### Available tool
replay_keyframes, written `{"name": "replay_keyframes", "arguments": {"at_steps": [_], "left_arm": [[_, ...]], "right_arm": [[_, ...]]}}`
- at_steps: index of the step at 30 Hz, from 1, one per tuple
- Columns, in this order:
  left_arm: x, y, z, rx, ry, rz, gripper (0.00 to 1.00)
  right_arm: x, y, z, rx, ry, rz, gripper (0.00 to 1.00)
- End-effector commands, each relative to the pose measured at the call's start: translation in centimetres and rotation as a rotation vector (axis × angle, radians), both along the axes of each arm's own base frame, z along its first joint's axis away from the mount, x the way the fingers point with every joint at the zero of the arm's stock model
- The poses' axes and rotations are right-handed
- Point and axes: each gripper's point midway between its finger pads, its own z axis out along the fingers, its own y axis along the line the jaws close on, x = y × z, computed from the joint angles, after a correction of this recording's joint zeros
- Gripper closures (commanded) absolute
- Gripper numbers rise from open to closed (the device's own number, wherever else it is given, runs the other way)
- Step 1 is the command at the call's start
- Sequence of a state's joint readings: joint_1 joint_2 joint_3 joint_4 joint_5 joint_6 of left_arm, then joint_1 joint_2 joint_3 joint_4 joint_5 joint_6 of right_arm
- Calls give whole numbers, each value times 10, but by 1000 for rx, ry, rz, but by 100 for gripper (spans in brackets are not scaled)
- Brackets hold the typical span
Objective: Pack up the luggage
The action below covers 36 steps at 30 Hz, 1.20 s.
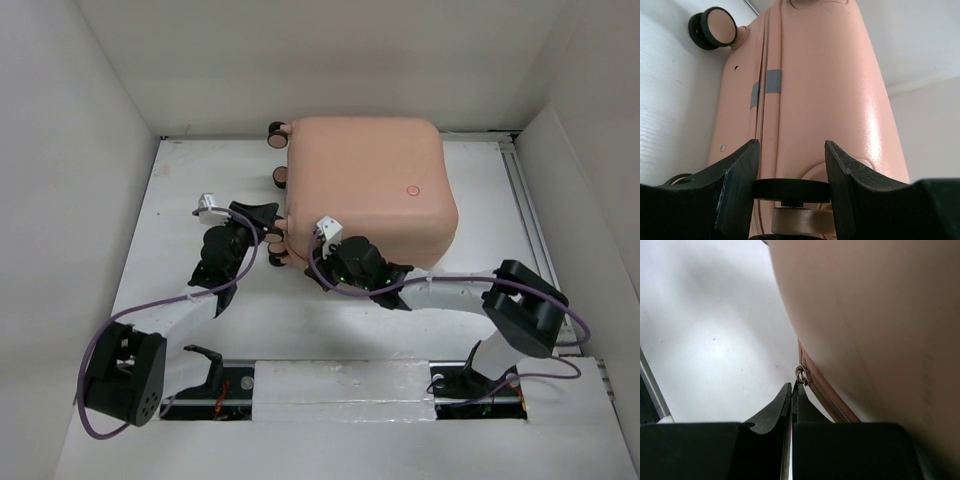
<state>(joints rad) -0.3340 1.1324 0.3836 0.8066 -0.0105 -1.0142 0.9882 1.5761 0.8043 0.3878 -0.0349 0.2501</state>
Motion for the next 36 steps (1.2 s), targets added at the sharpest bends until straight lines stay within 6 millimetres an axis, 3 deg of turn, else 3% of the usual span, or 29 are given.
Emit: {"name": "replay_keyframes", "arguments": {"at_steps": [1,6,7,10,11,12,15,16,18,19,20,21,23,24,27,31,33,36], "left_arm": [[-46,-97,66,-124,-146,-439,100],[-53,-101,76,-150,-171,-478,100],[-53,-101,76,-150,-171,-478,100],[-58,-102,84,-164,-197,-504,100],[-66,-109,87,-175,-202,-541,100],[-68,-114,88,-176,-201,-561,100],[-76,-135,91,-137,-200,-635,100],[-76,-138,85,-120,-178,-650,100],[-79,-142,85,-101,-188,-671,100],[-78,-140,91,-83,-205,-658,99],[-76,-138,79,-34,-153,-642,88],[-71,-136,84,27,-188,-625,60],[-65,-124,89,75,-197,-550,33],[-63,-119,83,109,-167,-523,24],[-52,-91,87,198,-160,-371,0],[-33,-41,110,228,-177,-129,0],[-16,-4,117,222,-153,36,0],[2,24,128,171,-140,126,0]], "right_arm": [[-15,54,62,227,-51,192,100],[-22,64,65,301,-42,239,100],[-23,66,76,335,-66,255,100],[-42,78,65,349,-25,332,100],[-46,85,61,364,-8,370,100],[-54,90,73,396,-28,407,100],[-60,100,60,417,28,452,100],[-59,96,49,398,41,430,100],[-61,81,60,413,21,397,100],[-57,65,43,373,34,347,100],[-55,54,40,359,40,319,100],[-60,43,51,362,34,307,100],[-59,21,38,325,41,252,100],[-61,14,48,337,29,245,100],[-68,-3,35,309,55,218,100],[-70,-10,37,306,53,202,100],[-72,-10,40,314,50,214,100],[-77,-8,36,305,62,230,100]]}}
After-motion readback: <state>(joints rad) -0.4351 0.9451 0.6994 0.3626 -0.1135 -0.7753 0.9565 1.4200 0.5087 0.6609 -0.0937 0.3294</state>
